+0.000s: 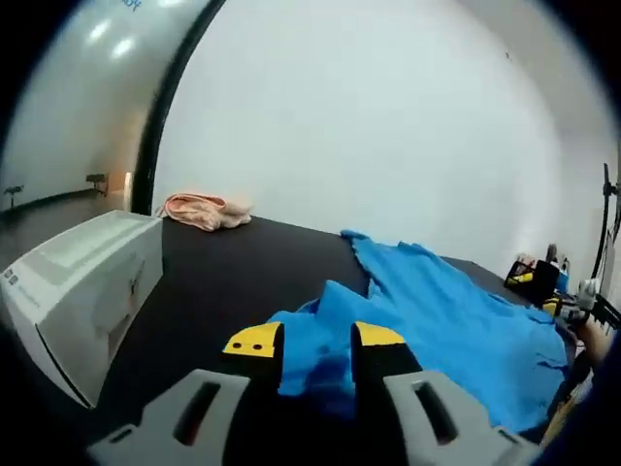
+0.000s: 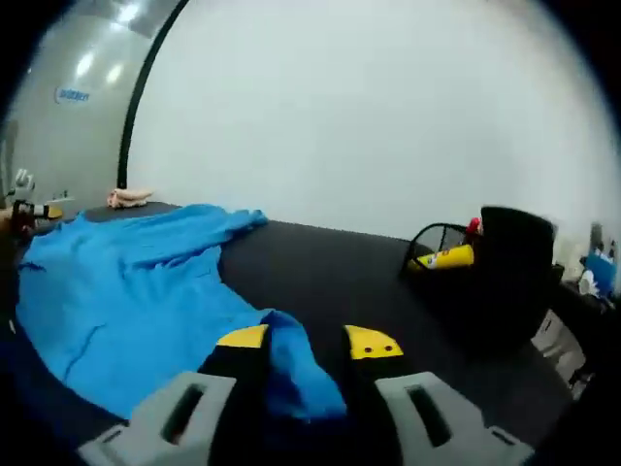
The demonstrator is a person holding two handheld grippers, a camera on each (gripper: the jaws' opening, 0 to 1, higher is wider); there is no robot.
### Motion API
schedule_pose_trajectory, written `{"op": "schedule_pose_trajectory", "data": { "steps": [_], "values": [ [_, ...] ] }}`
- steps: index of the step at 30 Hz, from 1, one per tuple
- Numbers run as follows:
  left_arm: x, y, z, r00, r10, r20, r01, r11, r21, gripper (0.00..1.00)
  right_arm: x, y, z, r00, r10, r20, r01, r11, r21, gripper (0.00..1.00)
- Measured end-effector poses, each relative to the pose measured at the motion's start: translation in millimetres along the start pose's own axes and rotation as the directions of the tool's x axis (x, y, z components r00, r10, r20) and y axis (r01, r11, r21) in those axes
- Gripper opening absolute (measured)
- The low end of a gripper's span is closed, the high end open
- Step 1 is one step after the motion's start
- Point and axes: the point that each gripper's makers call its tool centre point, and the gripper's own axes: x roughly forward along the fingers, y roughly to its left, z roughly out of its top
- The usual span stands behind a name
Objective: Spread out the cloth and fold it
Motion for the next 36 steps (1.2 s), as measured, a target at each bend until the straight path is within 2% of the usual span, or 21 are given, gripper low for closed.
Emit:
{"op": "schedule_pose_trajectory", "data": {
  "steps": [1, 2, 4, 6, 8, 9, 10, 11, 14, 15, 16, 17, 20, 22, 25, 27, 29, 31, 33, 34, 36],
  "values": [
    [-1, 2.4, -2.6, 1.0, 0.0, -0.012, 0.0, 1.0, -0.022, 0.34, -12, 0, -10.0, 1.0, 0.005, -0.026, -0.004, 1.0, 0.028, 0.4],
    [-2, 4.7, -7.0, 1.0, -0.012, -0.022, 0.011, 0.998, -0.061, 0.33, -17, 4, -7.6, 1.0, 0.016, -0.003, -0.015, 1.0, 0.014, 0.39],
    [-1, 7.9, -10.0, 1.0, -0.006, -0.026, 0.004, 0.998, -0.059, 0.31, -19, 30, -1.5, 0.994, 0.108, 0.015, -0.106, 0.988, -0.113, 0.4],
    [3, 8.6, -14.1, 0.999, -0.002, -0.04, 0.001, 0.999, -0.036, 0.29, -16, 63, 10.3, 0.977, 0.203, 0.068, -0.18, 0.951, -0.25, 0.37],
    [7, 4.2, -15.0, 0.999, -0.015, -0.048, 0.013, 0.999, -0.03, 0.29, -6, 70, 5.0, 0.977, 0.208, 0.036, -0.195, 0.954, -0.227, 0.21],
    [8, -1.3, -14.7, 0.998, -0.026, -0.053, 0.026, 1.0, -0.015, 0.29, -1, 76, 0.5, 0.971, 0.241, 0.003, -0.234, 0.947, -0.219, 0.19],
    [8, -3.9, -13.1, 0.998, -0.027, -0.049, 0.027, 1.0, -0.004, 0.29, 3, 75, 3.6, 0.972, 0.236, 0.018, -0.228, 0.952, -0.204, 0.19],
    [9, -7.6, -11.0, 0.999, -0.032, -0.043, 0.032, 0.999, 0.01, 0.29, 11, 68, 2.6, 0.98, 0.198, 0.005, -0.195, 0.969, -0.152, 0.19],
    [11, -12.0, -11.1, 0.998, -0.044, -0.051, 0.045, 0.999, 0.026, 0.29, 25, 60, -12.0, 0.983, 0.167, -0.082, -0.179, 0.966, -0.184, 0.21],
    [11, -13.3, -11.6, 0.997, -0.052, -0.054, 0.053, 0.998, 0.024, 0.29, 29, 63, -12.6, 0.98, 0.179, -0.088, -0.193, 0.963, -0.189, 0.1],
    [11, -13.9, -11.8, 0.997, -0.054, -0.055, 0.055, 0.998, 0.024, 0.29, 29, 61, -7.8, 0.981, 0.179, -0.072, -0.189, 0.962, -0.196, 0.01],
    [11, -15.5, -12.3, 0.997, -0.055, -0.059, 0.056, 0.998, 0.027, 0.29, 31, 52, 4.1, 0.988, 0.149, -0.03, -0.152, 0.974, -0.169, 0.01],
    [10, -20.9, -10.4, 0.996, -0.065, -0.056, 0.068, 0.997, 0.046, 0.29, 39, 41, 24.4, 0.988, 0.15, 0.017, -0.149, 0.986, -0.079, 0.01],
    [13, -21.8, -9.4, 0.996, -0.074, -0.059, 0.077, 0.995, 0.058, 0.29, 52, 33, 30.8, 0.99, 0.142, 0.016, -0.139, 0.983, -0.123, 0.01],
    [18, -20.6, -9.8, 0.995, -0.073, -0.066, 0.077, 0.995, 0.068, 0.29, 75, 14, 5.0, 0.99, 0.091, -0.105, -0.108, 0.98, -0.169, 0.05],
    [19, -18.5, -11.4, 0.995, -0.069, -0.074, 0.074, 0.995, 0.063, 0.29, 78, 13, -3.1, 0.987, 0.118, -0.111, -0.129, 0.987, -0.1, 0.16],
    [19, -15.4, -12.4, 0.995, -0.066, -0.076, 0.07, 0.996, 0.05, 0.29, 67, 0, 6.0, 0.996, 0.072, -0.049, -0.075, 0.995, -0.072, 0.23],
    [18, -9.0, -13.6, 0.996, -0.047, -0.079, 0.051, 0.998, 0.045, 0.29, 57, -12, 7.5, 0.999, 0.028, -0.029, -0.03, 0.997, -0.07, 0.29],
    [16, -3.9, -15.1, 0.995, -0.038, -0.088, 0.042, 0.998, 0.045, 0.29, 36, -35, 2.6, 0.997, -0.065, -0.05, 0.058, 0.989, -0.133, 0.25],
    [14, -2.4, -15.0, 0.995, -0.041, -0.086, 0.044, 0.998, 0.037, 0.29, 23, -45, 2.6, 0.995, -0.094, -0.038, 0.088, 0.988, -0.128, 0.25],
    [12, -4.2, -14.9, 0.995, -0.06, -0.084, 0.058, 0.998, -0.025, 0.29, -2, -54, 5.4, 0.992, -0.129, -0.009, 0.128, 0.992, -0.015, 0.26]
  ]
}}
